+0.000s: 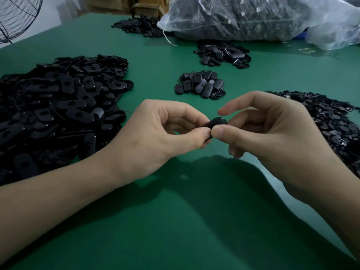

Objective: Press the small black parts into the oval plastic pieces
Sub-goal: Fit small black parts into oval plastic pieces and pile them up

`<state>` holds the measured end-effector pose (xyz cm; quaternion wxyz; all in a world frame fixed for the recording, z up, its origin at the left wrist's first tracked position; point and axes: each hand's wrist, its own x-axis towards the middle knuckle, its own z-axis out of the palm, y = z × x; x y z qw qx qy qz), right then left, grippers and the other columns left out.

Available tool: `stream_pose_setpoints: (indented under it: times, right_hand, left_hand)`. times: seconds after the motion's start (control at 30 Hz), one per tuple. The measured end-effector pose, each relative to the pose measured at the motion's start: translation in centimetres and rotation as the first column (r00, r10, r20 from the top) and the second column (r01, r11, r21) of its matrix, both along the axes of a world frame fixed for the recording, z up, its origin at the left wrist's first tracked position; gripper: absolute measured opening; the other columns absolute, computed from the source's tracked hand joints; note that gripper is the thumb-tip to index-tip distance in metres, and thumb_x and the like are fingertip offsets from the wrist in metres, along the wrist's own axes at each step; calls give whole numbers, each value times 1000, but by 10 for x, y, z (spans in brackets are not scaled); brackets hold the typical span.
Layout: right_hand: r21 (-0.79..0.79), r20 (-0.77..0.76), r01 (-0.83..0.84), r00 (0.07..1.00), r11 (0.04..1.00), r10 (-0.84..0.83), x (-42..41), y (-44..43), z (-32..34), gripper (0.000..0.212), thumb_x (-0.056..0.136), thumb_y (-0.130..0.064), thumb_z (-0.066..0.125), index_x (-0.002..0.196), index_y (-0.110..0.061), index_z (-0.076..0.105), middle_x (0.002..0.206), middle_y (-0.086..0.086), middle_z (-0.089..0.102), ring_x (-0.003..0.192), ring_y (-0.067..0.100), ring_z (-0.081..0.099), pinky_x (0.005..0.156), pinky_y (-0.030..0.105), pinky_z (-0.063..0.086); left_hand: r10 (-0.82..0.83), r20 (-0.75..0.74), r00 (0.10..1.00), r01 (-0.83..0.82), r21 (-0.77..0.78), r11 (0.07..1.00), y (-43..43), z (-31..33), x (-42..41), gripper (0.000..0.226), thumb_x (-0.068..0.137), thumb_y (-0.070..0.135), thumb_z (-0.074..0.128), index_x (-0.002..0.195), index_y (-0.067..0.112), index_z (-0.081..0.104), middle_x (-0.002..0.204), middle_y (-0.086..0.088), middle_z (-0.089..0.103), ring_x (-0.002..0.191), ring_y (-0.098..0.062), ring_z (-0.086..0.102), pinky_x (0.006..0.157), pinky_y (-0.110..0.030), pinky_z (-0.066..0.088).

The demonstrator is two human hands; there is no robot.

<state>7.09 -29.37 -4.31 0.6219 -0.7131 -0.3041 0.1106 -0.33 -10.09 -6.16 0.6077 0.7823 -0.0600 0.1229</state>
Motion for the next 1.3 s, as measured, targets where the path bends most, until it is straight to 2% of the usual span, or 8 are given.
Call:
stream_pose_setpoints:
  times: [0.07,0.17,0.27,0.57,0.77,0.97,1.2,1.3]
  right_hand:
    - [30,-93,-24,995,999,27,-3,2,-3,38,65,-28,84,96,-11,71,68,12,72,51,19,61,53,28,53]
    - [126,-287,-104,948,987,137,-10,7,-7,28,70,-20,81,95,-9,72,75,15,71,55,17,60,53,25,52]
    - [222,-392,-146,892,964,225,-14,9,-9,16,74,-18,77,89,-13,72,80,13,71,58,14,59,53,24,52]
    - [302,-493,-134,826,944,275,-15,11,-14,10,78,-9,75,87,-14,72,80,8,69,61,11,58,57,22,52]
    - [333,-538,-146,782,931,315,-15,11,-14,16,74,-13,75,90,-14,73,81,8,70,60,10,59,58,24,52]
    - [350,-557,-154,759,924,337,-14,10,-13,18,68,-14,77,85,-20,77,77,6,70,58,11,60,59,25,53]
    - [342,-538,-138,782,930,314,-17,10,-12,17,75,-5,75,85,-19,75,80,8,70,60,12,59,63,24,54]
    - [381,-542,-105,780,919,314,-18,13,-12,19,73,-6,75,87,-18,76,79,8,70,61,11,60,63,22,54]
  left_hand:
    - [62,94,994,-69,75,995,-2,-1,-1,8,85,13,75,89,19,78,82,2,78,76,-13,75,70,-19,57]
    - [136,217,967,-171,152,974,-5,-1,-3,13,84,12,76,88,25,76,80,9,77,73,-8,74,69,-19,57]
    - [132,279,951,-192,198,961,-7,0,-5,15,85,7,75,92,21,75,81,10,78,75,-9,75,71,-21,58]
    - [180,354,918,-281,259,924,-11,1,-9,13,84,2,76,93,12,77,83,8,78,77,-7,75,74,-16,57]
    - [161,515,842,-405,406,819,-10,4,-12,12,87,4,75,95,13,78,88,13,75,83,-1,72,79,-19,57]
    - [91,650,754,-501,481,719,-7,4,-12,6,94,9,73,93,8,79,90,7,76,81,-4,69,79,-17,54]
    - [93,646,757,-519,510,686,-5,4,-10,9,95,13,73,92,8,80,91,6,77,81,-2,67,76,-20,54]
    - [109,651,751,-535,503,678,-5,4,-8,8,94,13,74,91,9,80,89,8,76,81,2,63,79,-12,50]
